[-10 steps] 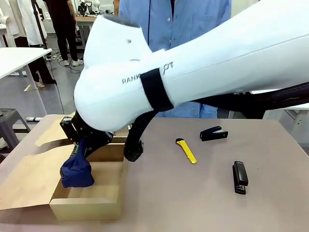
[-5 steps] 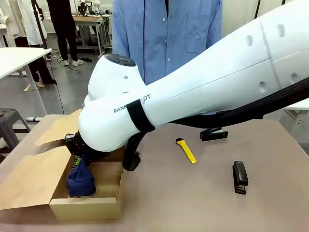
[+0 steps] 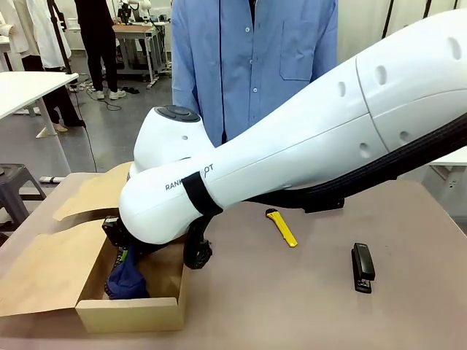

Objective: Place items inside the box.
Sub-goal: Pick up a Pencil pouch or Stapler and place it inside the Mailer Box closest to the robot.

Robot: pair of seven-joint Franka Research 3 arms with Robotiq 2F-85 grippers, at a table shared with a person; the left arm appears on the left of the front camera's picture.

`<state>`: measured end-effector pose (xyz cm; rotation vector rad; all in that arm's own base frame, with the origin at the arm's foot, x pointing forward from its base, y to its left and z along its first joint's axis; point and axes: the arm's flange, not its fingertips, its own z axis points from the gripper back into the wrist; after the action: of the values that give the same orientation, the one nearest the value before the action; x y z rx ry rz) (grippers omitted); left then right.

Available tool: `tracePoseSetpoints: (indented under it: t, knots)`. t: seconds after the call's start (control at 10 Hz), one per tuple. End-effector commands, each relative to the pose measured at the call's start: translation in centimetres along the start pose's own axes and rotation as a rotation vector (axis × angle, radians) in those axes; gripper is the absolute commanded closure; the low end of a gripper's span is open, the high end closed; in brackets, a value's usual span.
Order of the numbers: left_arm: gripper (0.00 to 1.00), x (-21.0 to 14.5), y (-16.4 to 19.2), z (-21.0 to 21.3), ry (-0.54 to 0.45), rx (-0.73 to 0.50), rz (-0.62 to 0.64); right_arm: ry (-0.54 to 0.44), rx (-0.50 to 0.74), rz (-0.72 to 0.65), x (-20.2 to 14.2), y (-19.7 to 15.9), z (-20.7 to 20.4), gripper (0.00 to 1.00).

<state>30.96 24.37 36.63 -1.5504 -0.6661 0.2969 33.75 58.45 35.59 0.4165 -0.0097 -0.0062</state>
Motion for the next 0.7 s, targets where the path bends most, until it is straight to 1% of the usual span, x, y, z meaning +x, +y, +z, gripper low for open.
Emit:
tracePoseSetpoints:
  t: [0.0, 0.1, 0.2, 0.3, 0.4, 0.6]
  knots:
    - [0.00, -0.08, -0.20, -0.06, 0.004, -0.015, -0.012, -0.021, 0.009, -0.028, -0.35, 0.37, -1.03, 0.89]
    - [0.00, -0.08, -0.20, -0.06, 0.004, -0.015, -0.012, -0.004, 0.023, -0.032, -0.34, 0.29, -0.99, 0.76]
    - [0.00, -0.08, -0.20, -0.06, 0.004, -0.015, -0.012, 0.003, 0.014, -0.029, -0.44, 0.20, -1.05, 0.30]
    - [0.00, -0.08, -0.20, -0.06, 0.004, -0.015, -0.012, 0.014, 0.011, -0.028, -0.56, 0.14, -1.22, 0.16]
    - [0.00, -0.08, -0.20, -0.06, 0.004, -0.015, -0.012, 0.012, 0.015, -0.030, -0.59, 0.03, -1.19, 0.00]
    - [0.00, -0.08, -0.20, -0.06, 0.004, -0.015, -0.012, 0.010, 0.022, -0.033, -0.55, -0.07, -1.18, 0.00]
